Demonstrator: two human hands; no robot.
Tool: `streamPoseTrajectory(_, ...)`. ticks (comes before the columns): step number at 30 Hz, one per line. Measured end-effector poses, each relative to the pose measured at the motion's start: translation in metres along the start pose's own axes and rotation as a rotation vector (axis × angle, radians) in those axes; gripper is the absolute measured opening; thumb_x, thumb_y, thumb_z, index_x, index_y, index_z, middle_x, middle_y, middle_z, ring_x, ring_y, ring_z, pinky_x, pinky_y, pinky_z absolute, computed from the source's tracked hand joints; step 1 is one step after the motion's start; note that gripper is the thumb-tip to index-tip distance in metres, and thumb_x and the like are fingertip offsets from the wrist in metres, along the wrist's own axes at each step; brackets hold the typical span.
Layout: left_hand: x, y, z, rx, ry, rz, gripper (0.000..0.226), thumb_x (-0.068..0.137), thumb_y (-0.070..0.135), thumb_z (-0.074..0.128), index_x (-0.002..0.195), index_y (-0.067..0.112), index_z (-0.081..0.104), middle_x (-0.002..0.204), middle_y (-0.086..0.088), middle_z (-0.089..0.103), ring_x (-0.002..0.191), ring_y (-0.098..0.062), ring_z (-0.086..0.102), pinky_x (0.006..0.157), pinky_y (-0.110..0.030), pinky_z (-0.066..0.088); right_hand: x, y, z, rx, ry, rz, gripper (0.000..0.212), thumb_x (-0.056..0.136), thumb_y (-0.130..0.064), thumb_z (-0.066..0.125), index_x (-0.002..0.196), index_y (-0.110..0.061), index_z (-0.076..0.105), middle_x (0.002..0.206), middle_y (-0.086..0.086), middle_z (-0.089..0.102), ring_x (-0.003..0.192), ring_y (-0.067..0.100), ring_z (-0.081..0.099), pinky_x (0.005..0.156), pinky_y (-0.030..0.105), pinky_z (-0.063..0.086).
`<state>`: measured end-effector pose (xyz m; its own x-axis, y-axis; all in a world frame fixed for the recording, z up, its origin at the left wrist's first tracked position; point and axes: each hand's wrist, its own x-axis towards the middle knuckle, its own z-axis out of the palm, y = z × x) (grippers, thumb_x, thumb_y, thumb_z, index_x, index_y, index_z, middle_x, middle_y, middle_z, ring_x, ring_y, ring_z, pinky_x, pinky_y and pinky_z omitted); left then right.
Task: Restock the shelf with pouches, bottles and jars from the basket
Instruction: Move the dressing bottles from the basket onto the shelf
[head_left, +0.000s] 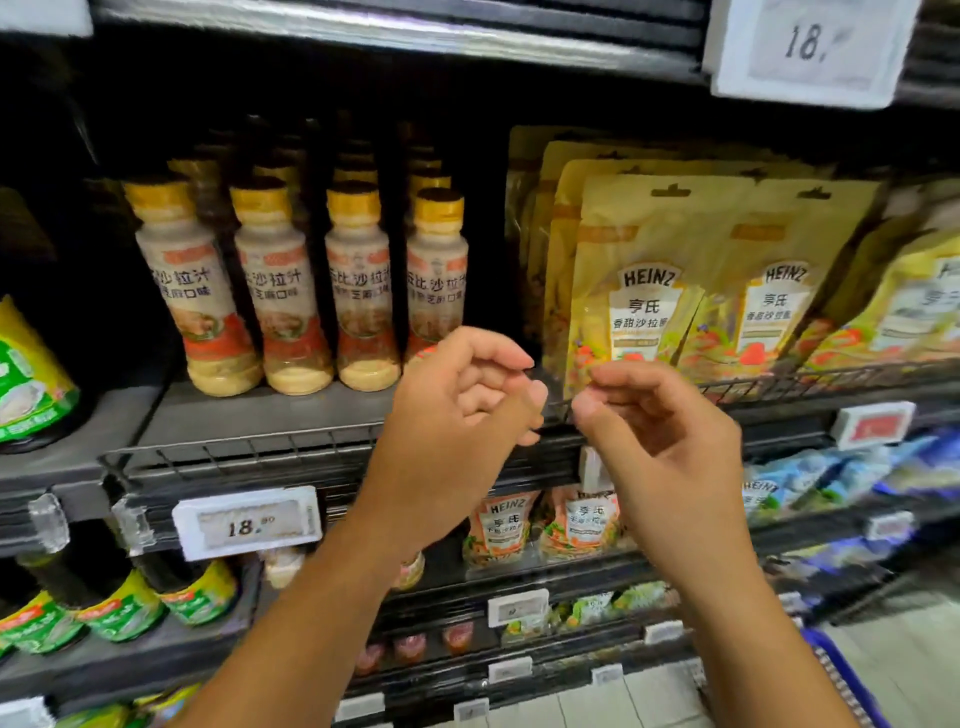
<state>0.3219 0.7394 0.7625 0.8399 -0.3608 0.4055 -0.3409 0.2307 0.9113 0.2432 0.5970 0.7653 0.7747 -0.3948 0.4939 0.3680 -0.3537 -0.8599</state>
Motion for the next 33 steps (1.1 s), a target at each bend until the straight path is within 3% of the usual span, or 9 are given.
streamPoseTrajectory(5,-0.002,-0.012,0.051,-0.063,-0.178,-0.046,0.011,0.083,0.020,0.069,0.089,0.028,0.064,0.080,0.000,0.069,0.075,-0.023,0.071,0.065,-0.030,0.059,-0.023,0.011,-0.048,-0.023,0.154,0.073,0.011,0.085,-0.028,0.071,0.093,-0.036,0.070,0.084,-0.003,0.071,0.080,0.016,0.069,0.070,0.020,0.054)
streamPoseTrajectory(13,-0.014,-0.045,0.167,-0.099,-0.415,-0.175,0.010,0.082,0.025,0.069,0.088,0.032,0.065,0.077,-0.001,0.069,0.075,-0.022,0.069,0.065,-0.027,0.056,-0.067,0.029,-0.153,-0.096,0.410,0.183,0.018,0.076,-0.043,0.069,0.092,-0.033,0.071,0.083,-0.001,0.071,0.079,0.021,0.069,0.076,0.037,0.058)
streamPoseTrajectory(19,-0.041,-0.067,0.261,-0.148,-0.600,-0.301,0.012,0.080,0.022,0.070,0.087,0.031,0.066,0.075,0.002,0.069,0.071,-0.016,0.070,0.063,-0.025,0.056,-0.113,0.037,-0.234,-0.166,0.582,0.254,0.016,0.076,-0.044,0.069,0.090,-0.036,0.071,0.082,0.002,0.072,0.079,0.026,0.069,0.076,0.034,0.058)
streamPoseTrajectory(23,-0.063,-0.078,0.315,-0.169,-0.673,-0.346,0.013,0.086,0.010,0.069,0.091,0.020,0.064,0.072,0.001,0.069,0.066,-0.013,0.068,0.060,-0.022,0.054,-0.143,0.045,-0.282,-0.185,0.702,0.302,0.011,0.077,-0.039,0.071,0.088,-0.035,0.071,0.082,0.002,0.071,0.079,0.034,0.067,0.079,0.050,0.056)
streamPoseTrajectory(26,-0.079,-0.086,0.350,-0.168,-0.730,-0.378,0.017,0.090,0.002,0.067,0.092,0.018,0.063,0.071,0.002,0.068,0.065,-0.013,0.068,0.060,-0.022,0.054,-0.164,0.049,-0.313,-0.193,0.787,0.339,0.010,0.076,-0.039,0.070,0.086,-0.038,0.071,0.079,-0.003,0.071,0.076,0.032,0.067,0.079,0.051,0.056)
streamPoseTrajectory(31,-0.106,-0.096,0.403,-0.134,-0.810,-0.418,0.016,0.089,0.002,0.068,0.093,0.016,0.062,0.071,0.000,0.068,0.066,-0.015,0.067,0.061,-0.027,0.056,-0.200,0.050,-0.356,-0.201,0.861,0.406,0.029,0.090,-0.006,0.070,0.085,-0.034,0.071,0.082,-0.003,0.070,0.082,0.033,0.068,0.086,0.061,0.054)
streamPoseTrajectory(33,-0.115,-0.099,0.420,-0.129,-0.836,-0.443,0.016,0.090,0.000,0.066,0.093,0.015,0.062,0.072,-0.003,0.069,0.066,-0.015,0.067,0.060,-0.025,0.055,-0.211,0.048,-0.369,-0.216,0.884,0.433,0.025,0.090,-0.003,0.068,0.085,-0.028,0.070,0.082,-0.005,0.070,0.082,0.028,0.068,0.085,0.059,0.055)
